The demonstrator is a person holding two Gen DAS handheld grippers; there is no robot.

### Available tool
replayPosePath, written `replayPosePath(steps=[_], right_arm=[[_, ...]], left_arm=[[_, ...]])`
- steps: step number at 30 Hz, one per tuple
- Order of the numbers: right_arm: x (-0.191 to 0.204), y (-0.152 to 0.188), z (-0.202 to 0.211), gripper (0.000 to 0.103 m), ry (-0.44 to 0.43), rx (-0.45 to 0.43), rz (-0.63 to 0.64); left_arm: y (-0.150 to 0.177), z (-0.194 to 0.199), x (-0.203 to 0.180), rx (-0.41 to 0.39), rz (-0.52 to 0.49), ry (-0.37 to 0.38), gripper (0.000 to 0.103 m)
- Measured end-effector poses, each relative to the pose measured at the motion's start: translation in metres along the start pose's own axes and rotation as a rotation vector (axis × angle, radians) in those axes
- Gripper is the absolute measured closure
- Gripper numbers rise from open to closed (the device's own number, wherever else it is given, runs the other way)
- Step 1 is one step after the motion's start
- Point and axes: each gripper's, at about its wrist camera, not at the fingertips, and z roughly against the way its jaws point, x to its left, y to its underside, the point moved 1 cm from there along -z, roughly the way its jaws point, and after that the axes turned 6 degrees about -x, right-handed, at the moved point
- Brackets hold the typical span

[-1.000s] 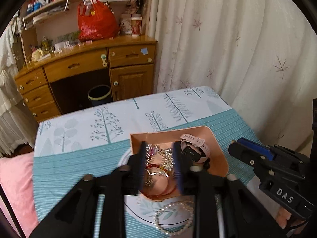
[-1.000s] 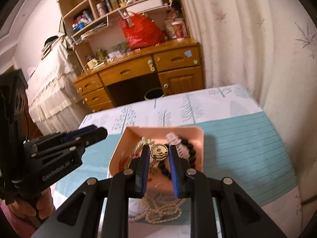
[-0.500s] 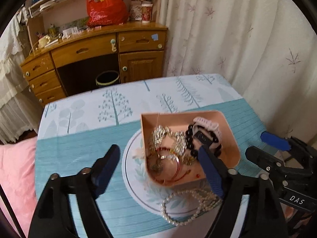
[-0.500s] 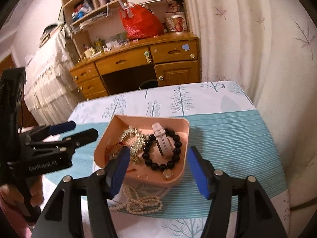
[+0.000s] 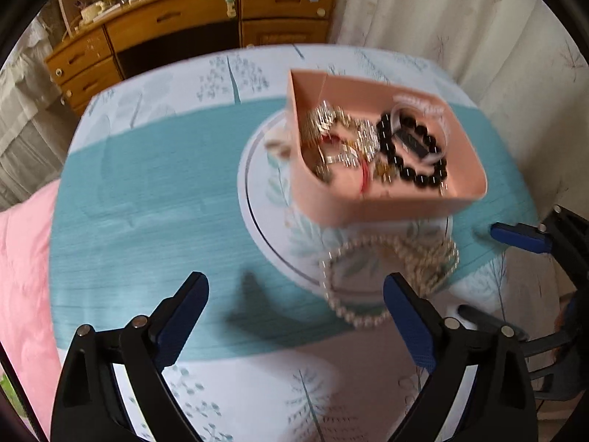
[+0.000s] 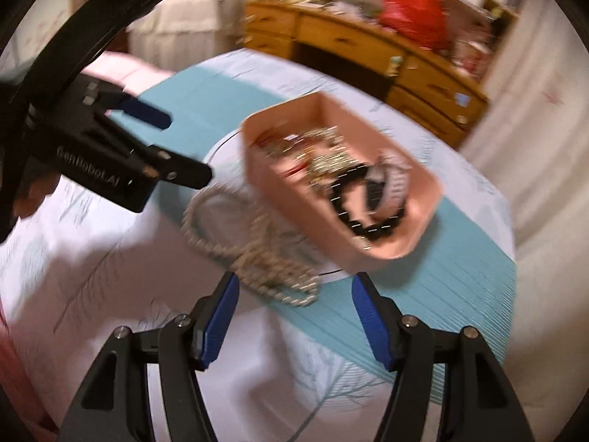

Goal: Organize jewelry
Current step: 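Close right tool on the pearl necklace strands and lift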

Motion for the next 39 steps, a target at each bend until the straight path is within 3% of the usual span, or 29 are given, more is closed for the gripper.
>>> replayPosePath(steps=[8,15,17,20,22,24,26,39], right_arm=[[0.011,0.009,-0.025,0.039,-0.044,-0.029,0.073],[-0.008,0.012,-0.030,0.039,-0.093,-0.098,-0.019],[-0.019,0.014,-0.034,0.039,-0.138,-0.097,-0.097],[-0.019,0.015,-0.034,0.045,-0.136,-0.112,-0.075],[-0.019,0.015,-0.033,0.054,-0.139,-0.115,-0.076],[-0.021,0.016,-0.032,0.080,-0.151,-0.118,-0.080],[-0.026,0.017,-0.031,0.090,-0.163,-0.110,-0.107],[-0.042,0.031,-0.025,0.093,-0.221,-0.062,-0.337]], left_arm=[[0.016,-0.008,-0.017,0.023,-0.048,-0.017,0.008],[0.023,-0.015,-0.028,0.031,-0.063,-0.029,0.008],[0.023,-0.016,-0.030,0.031,-0.065,-0.034,0.008],[0.022,-0.017,-0.033,0.026,-0.068,-0.034,0.008],[0.022,-0.019,-0.036,0.024,-0.071,-0.030,0.008],[0.022,-0.022,-0.039,0.024,-0.079,-0.033,0.008],[0.023,-0.025,-0.042,0.023,-0.094,-0.037,0.008],[0.016,-0.034,-0.053,-0.073,-0.122,-0.023,0.008]])
